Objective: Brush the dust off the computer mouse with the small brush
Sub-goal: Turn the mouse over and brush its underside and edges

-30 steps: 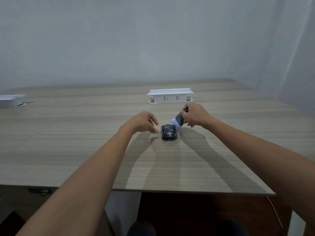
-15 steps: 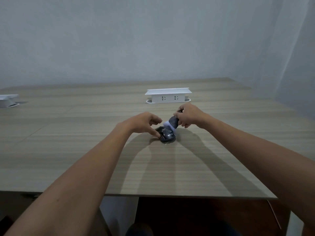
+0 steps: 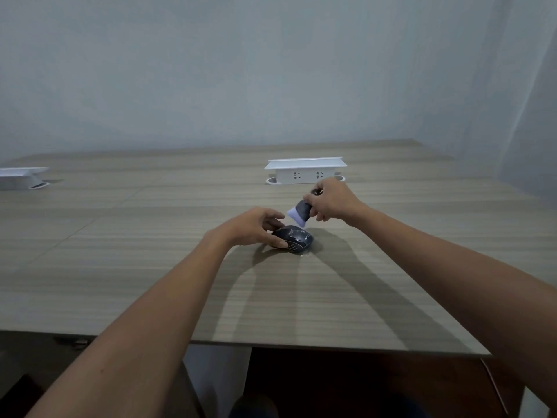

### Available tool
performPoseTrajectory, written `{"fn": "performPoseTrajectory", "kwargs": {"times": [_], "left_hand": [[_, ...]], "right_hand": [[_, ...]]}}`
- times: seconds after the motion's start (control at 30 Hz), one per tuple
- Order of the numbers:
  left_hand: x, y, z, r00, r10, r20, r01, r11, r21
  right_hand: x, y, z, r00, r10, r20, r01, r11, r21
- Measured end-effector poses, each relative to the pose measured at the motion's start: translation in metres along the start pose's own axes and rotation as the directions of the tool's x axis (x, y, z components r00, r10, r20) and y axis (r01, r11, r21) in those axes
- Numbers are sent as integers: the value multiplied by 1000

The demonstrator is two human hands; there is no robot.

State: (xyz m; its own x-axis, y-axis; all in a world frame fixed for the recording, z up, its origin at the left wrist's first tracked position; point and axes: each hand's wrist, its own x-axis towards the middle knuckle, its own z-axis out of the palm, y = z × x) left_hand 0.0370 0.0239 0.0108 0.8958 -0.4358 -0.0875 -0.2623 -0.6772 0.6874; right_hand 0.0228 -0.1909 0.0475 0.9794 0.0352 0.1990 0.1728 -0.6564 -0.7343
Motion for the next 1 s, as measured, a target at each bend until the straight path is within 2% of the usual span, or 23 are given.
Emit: {"fn": "performPoseTrajectory", "kwargs": {"times": [0.2,0.4,0.57,0.67,0.87,1.0], "left_hand": [[-4,0,5,996,13,-87,-5,995,96],[-10,1,9,994,18,-108,-13,999,50],[-9,3,11,989,-5,-145,13,999,53],[-7,2,11,990,-24,-138,31,998,52],[-5,0,10,989,-20,-150,30,997,68],[-4,-1,10,989,-4,-146,15,997,80]], "right_hand": [[-6,-28,-3,997,-65,-33,66,997,39],[-17,-41,13,992,-110,60,116,989,-94],[-15,-32,7,996,-92,-11,88,978,-191],[-17,-30,4,991,-135,-25,123,951,-284],[-18,-39,19,984,-180,7,179,968,-178],[-13,-35,14,989,-148,-1,145,972,-184]]}}
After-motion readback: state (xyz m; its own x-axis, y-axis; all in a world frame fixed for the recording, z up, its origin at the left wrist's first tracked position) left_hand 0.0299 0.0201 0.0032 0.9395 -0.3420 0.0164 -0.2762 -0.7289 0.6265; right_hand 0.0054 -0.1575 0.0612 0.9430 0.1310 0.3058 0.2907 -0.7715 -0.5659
